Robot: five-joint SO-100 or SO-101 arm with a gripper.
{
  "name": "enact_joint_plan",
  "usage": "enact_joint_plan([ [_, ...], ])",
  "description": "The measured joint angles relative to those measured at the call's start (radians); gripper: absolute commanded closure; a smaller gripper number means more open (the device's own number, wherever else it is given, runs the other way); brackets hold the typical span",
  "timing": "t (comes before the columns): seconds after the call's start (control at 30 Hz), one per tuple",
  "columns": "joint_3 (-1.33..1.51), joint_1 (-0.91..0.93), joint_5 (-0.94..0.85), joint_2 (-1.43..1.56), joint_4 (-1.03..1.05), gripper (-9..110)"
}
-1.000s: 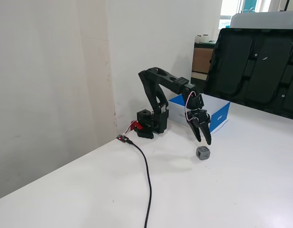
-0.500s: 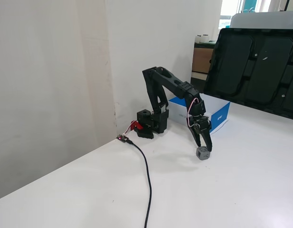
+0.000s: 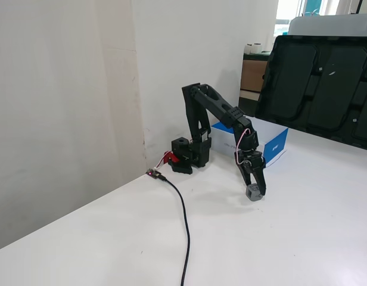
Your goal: Pick the gray block and keep it in the box.
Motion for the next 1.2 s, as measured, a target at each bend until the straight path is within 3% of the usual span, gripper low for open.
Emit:
enact_joint_plan([
  [0.4,-0.029,0.032,0.0,-0.087,-0.012,84],
  [0.6,-0.029,0.032,0.0,-0.087,-0.012,94],
  [0.93,-0.029,0.032,0.0,-0.087,-0.012,95],
  [1.2,-0.192,0.025,0.0,-0.066,0.143,96],
])
